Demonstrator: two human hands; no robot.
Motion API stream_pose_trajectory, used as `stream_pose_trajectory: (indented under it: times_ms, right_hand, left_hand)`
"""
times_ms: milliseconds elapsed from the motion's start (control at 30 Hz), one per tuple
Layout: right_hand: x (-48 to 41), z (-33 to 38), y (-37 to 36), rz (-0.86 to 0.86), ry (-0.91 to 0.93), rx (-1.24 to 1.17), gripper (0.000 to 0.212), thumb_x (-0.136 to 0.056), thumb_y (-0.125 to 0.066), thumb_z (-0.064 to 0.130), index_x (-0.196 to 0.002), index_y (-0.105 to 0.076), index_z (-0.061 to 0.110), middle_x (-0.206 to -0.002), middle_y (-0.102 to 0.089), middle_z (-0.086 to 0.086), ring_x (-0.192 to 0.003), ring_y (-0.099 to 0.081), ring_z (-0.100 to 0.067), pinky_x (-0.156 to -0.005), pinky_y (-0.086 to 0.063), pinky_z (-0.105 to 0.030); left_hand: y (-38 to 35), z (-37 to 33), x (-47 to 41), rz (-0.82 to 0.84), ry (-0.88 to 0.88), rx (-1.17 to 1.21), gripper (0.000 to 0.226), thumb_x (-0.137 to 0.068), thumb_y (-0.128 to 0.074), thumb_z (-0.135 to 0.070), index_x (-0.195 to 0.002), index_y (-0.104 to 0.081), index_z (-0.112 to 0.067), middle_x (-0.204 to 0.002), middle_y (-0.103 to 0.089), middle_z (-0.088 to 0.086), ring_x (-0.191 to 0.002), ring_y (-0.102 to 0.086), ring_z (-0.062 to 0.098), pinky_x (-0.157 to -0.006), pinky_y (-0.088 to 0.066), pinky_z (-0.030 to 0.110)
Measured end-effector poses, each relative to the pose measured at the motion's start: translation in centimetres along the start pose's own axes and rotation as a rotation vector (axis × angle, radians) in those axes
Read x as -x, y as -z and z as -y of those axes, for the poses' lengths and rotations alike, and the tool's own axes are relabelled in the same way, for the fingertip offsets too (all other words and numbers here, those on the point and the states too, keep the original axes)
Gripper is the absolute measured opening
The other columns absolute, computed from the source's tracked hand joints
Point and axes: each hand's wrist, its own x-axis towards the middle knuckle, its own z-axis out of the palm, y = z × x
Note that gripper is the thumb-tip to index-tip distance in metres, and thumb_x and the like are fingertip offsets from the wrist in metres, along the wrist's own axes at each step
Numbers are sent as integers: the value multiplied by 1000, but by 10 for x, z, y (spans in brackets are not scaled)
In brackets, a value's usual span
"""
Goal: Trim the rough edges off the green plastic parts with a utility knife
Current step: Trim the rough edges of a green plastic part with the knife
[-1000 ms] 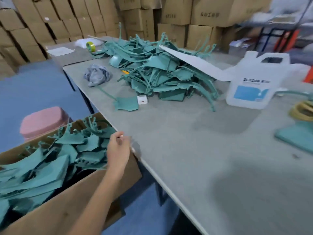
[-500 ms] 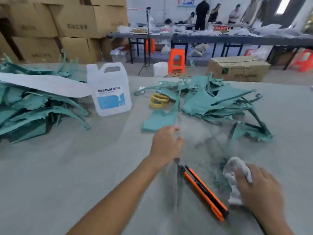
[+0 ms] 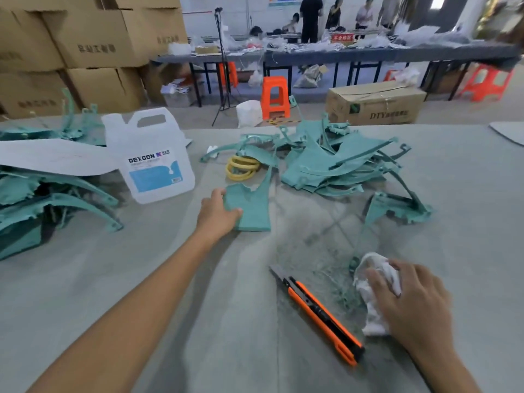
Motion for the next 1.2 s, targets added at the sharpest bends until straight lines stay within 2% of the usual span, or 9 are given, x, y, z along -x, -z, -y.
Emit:
stream_pose_trajectory:
  times_ms: [333,467,567,667,800,900,1000,1067,1200]
  right_hand:
    - [19,3,14,-334,127,-149,72,-81,-59,59,-128,-54,5,-130,-54,-22,-121,-49,-41,-102,-30,-57]
    - [35,18,9,-384,263,-192,35,-93,-59,39,-105,-68,7,-111,-67,-16,-108,-57,-39,-100,-33,-53]
    - [56,49,9,-218,362,-255,35,-92,-51,37,-86,-74,12,-92,-71,-10,-96,-57,-37,-95,-38,-49]
    - [68,71,10,-95,359,-145,32,-87,-55,45,-90,-77,22,-93,-69,-6,-95,-56,-37,-90,-33,-43]
    - [69,78,5,161,304,59,25,-91,-67,44,-106,-73,25,-103,-68,-5,-101,-51,-37,-87,-37,-45]
    - [73,77,3,259,282,128,29,-96,-59,44,-114,-70,24,-103,-67,-5,-99,-50,-34,-83,-36,-43]
    - [75,81,7,231,285,29,31,-96,-64,32,-121,-69,15,-101,-65,-14,-96,-52,-39,-83,-39,-46]
    - [76,86,13,264,260,-109,39,-97,-64,27,-133,-63,13,-107,-58,-15,-98,-53,-40,-86,-41,-48]
    - [81,97,37,340,205,-426,33,-97,-57,39,-130,-56,38,-104,-48,11,-85,-57,-11,-77,-47,-38]
  left_hand:
    - [117,104,165,123,208,767,29,-92,-67,-7,-117,-69,-22,-100,-76,6,-73,-70,13,-58,-55,22]
    - [124,144,207,44,132,286,30,-90,-74,-10,-117,-70,-20,-114,-73,9,-96,-69,17,-81,-55,29]
    - [123,147,220,-102,-111,-247,50,-81,-75,-52,-126,-66,-32,-135,-57,0,-129,-50,21,-109,-33,33]
    - [112,145,227,155,-131,-384,105,-58,-43,-100,-148,-39,-45,-160,-29,-6,-148,-22,14,-117,-17,33]
    - [97,156,228,335,-115,-515,128,-51,-38,-106,-157,2,-46,-169,9,-4,-154,7,14,-121,-4,36]
    - [101,160,226,205,-210,-505,115,-61,-35,-101,-158,-21,-40,-166,-24,-1,-150,-24,16,-119,-22,32]
    - [106,156,226,-52,-277,-333,57,-90,-34,-75,-131,-54,-42,-107,-72,-11,-101,-66,23,-77,-47,32]
    - [104,147,229,-142,-233,-88,35,-95,-38,-63,-101,-63,-38,-74,-68,-17,-77,-66,14,-63,-43,25]
    - [81,124,242,-16,-124,376,26,-95,-57,-48,-90,-73,-28,-89,-76,-16,-81,-70,2,-70,-54,20]
